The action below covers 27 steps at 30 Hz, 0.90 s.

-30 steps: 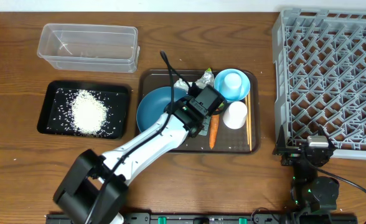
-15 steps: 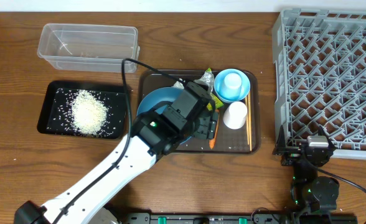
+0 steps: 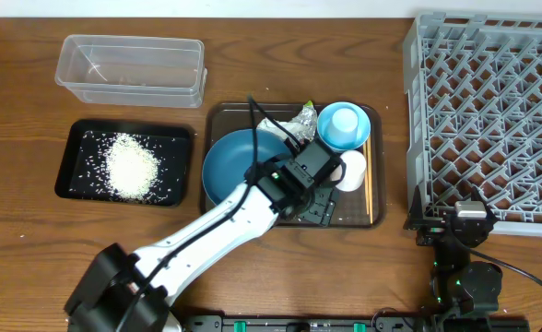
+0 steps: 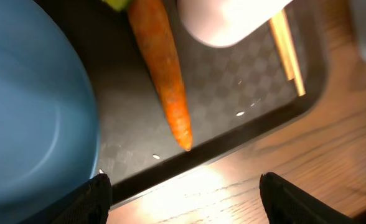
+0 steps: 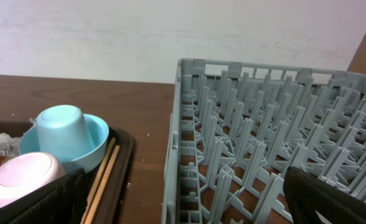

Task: Sort waste into correct bins and load items into the dishwasher rack
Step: 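Lower the left gripper onto the carrot and close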

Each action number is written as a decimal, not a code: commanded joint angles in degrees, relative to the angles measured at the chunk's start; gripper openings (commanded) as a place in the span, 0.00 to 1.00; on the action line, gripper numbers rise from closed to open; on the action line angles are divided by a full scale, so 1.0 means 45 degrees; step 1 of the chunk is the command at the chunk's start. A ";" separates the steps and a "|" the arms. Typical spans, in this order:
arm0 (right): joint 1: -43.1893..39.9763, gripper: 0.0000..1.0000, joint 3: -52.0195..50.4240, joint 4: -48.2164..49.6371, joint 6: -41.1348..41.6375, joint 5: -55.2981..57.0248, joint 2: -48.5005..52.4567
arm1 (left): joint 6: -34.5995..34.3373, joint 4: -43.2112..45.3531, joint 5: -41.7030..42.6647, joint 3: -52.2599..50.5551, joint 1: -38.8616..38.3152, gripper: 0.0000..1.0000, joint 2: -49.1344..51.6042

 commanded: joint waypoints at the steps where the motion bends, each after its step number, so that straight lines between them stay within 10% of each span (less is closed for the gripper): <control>1: -0.0063 0.99 -0.0019 -0.0044 0.0126 0.0044 -0.0068 | 0.0340 -0.0015 0.0039 0.0437 -0.0058 0.79 0.0457; 27: -0.0063 0.99 -0.0019 -0.0044 0.0126 0.0044 -0.0068 | -0.3113 0.1253 -0.2841 0.1676 -0.0389 0.77 0.2642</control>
